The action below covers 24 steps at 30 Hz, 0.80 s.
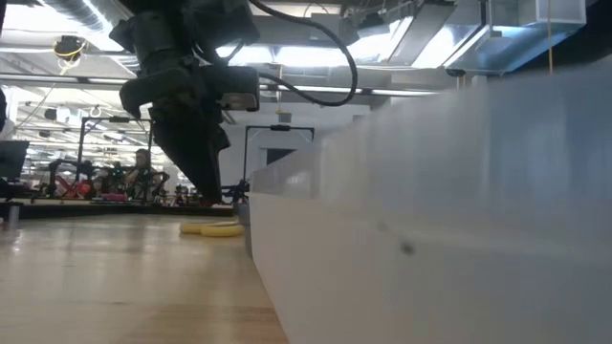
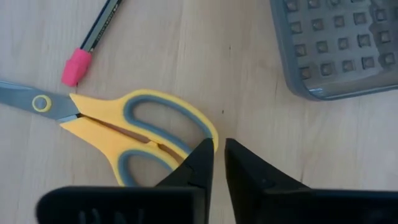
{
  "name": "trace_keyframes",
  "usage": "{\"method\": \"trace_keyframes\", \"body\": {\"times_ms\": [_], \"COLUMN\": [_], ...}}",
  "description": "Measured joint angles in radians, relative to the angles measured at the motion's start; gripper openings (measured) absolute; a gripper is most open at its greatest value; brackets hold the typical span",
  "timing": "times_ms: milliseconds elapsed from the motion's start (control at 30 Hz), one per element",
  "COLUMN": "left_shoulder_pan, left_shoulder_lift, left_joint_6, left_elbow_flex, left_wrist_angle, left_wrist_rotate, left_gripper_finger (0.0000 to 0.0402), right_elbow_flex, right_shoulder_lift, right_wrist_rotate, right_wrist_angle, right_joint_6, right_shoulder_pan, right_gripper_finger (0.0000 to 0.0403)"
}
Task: Pack school essentials
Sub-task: Put the yellow scissors into the supply box
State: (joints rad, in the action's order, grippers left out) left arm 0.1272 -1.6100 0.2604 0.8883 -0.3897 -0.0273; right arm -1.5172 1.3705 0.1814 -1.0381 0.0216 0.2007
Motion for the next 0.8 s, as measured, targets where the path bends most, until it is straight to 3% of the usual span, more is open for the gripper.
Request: {"method": "trace_keyframes", "body": {"times_ms": [300,800], "left_shoulder_pan": [0.006,0.003], "left_shoulder_lift": [-0.014,-0.108], "left_joint_6": [-0.007,-0.008], "left_elbow_flex": [0.0,-0.001], "left_wrist_angle": [0.012,0.077], "left_wrist_rotate": [-0.008,-0.039], "left_gripper_finger": [0.0092,0.0093], "right_elbow_flex": [0.0,0.0], "right_shoulder_lift": [0.0,0.0], "right_wrist_rotate": [0.0,0.0], "right_wrist_angle": [0.0,-0.005], "right_joint_6": [0.0,0.0], "right_shoulder_pan": [0.0,0.0], "right_gripper_finger": [0.009,0.009]}}
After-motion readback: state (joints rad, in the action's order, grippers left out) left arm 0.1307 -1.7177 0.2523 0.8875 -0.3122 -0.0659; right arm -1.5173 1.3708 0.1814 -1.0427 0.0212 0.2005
